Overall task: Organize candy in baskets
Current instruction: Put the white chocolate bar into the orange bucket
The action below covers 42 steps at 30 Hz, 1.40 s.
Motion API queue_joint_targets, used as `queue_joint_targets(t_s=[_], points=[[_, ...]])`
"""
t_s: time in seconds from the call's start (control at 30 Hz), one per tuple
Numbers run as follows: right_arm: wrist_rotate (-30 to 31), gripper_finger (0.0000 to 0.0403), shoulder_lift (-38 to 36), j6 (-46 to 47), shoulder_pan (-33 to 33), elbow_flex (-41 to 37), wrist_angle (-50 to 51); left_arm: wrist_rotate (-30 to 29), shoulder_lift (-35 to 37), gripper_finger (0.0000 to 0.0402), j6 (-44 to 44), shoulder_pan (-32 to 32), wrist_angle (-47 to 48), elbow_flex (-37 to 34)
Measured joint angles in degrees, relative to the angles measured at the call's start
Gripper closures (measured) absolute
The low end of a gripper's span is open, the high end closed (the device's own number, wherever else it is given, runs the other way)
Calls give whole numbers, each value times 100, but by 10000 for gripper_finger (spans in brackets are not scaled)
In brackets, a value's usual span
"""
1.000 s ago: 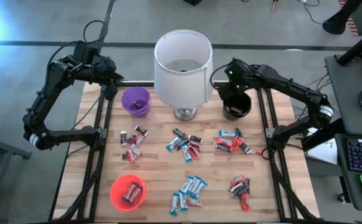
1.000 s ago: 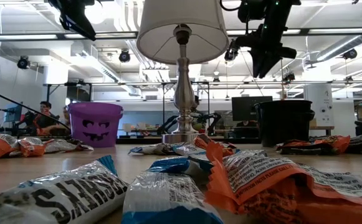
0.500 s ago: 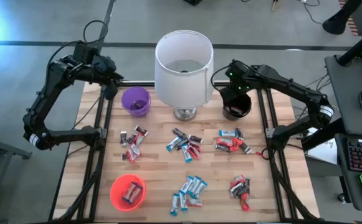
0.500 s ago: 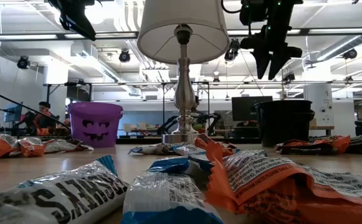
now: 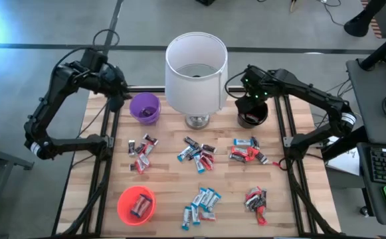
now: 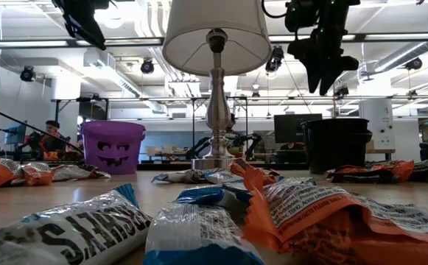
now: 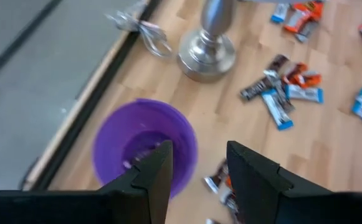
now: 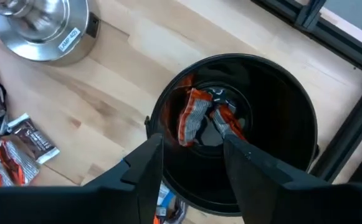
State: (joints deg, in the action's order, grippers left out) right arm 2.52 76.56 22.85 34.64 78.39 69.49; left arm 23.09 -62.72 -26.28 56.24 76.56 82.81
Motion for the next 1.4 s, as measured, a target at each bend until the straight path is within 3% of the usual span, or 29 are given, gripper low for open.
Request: queue_joint_targets(t_s=[0.4,0.8,1.0,1.23,1.4], points=[[4,222,-38,-3,-14,1206,829,0,83,267,529,-1403,421,0],[350,220,-221,-37,-12,1644,1631,-14,19,267,1947,-3860,-325,0],[350,220,-265,33,-12,1668,1799,-591,-206,267,2599,-4637,-783,0],[350,220,-265,-19,-12,1666,1835,-1609,-834,267,3940,-4982,-1146,0],[352,220,-265,-307,-12,1666,1963,-1685,-1363,267,4576,-5173,-1239,0]])
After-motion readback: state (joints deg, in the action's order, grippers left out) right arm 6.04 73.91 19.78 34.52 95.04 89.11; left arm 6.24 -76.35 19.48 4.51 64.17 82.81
